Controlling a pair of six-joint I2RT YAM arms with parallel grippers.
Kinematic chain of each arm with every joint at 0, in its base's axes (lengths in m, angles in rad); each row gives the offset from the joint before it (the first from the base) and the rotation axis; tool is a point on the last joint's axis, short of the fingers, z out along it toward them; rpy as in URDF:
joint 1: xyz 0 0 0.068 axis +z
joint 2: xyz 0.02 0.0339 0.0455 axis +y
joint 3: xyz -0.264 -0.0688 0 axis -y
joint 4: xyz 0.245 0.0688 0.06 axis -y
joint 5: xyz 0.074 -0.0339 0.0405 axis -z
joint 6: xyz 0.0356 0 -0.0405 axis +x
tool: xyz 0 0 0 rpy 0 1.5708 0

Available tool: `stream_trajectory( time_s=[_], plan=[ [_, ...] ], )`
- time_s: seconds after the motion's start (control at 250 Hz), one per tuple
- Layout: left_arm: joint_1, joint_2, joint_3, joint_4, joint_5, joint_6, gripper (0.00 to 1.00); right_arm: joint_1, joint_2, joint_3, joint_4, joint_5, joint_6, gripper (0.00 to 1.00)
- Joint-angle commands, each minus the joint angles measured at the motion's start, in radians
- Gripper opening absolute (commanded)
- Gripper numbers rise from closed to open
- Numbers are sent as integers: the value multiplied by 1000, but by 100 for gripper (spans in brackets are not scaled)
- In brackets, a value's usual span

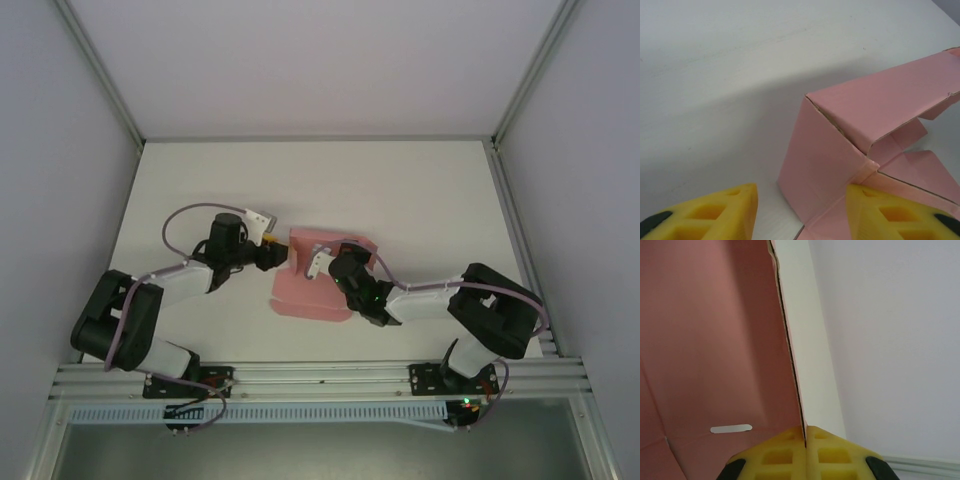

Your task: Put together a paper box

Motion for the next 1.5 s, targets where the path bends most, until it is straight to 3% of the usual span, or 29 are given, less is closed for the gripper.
stream_trajectory(
  time_s=[0.0,0.307,0.982,1.106,1.33,1.418,1.493],
  plan=[
    [-18,30,-41,80,-3,1,48,20,7,-20,33,2,-25,0],
    [-102,45,-125,214,-28,0,47,24,-59,-44,-69,-17,15,0],
    [-128,100,-58,273,-101,-9,42,68,-21,-50,-184,-51,36,0],
    [-147,97,-57,297,-188,-21,49,73,-22,-51,-189,-49,59,0],
    [-164,137,-35,283,-349,-31,28,72,-31,-44,-202,-50,80,0],
    [-200,162,-24,277,-507,-30,24,73,-37,-37,-214,-54,102,0],
    [-246,184,-10,274,-650,-40,10,73,-38,-31,-228,-61,129,0]
  ],
)
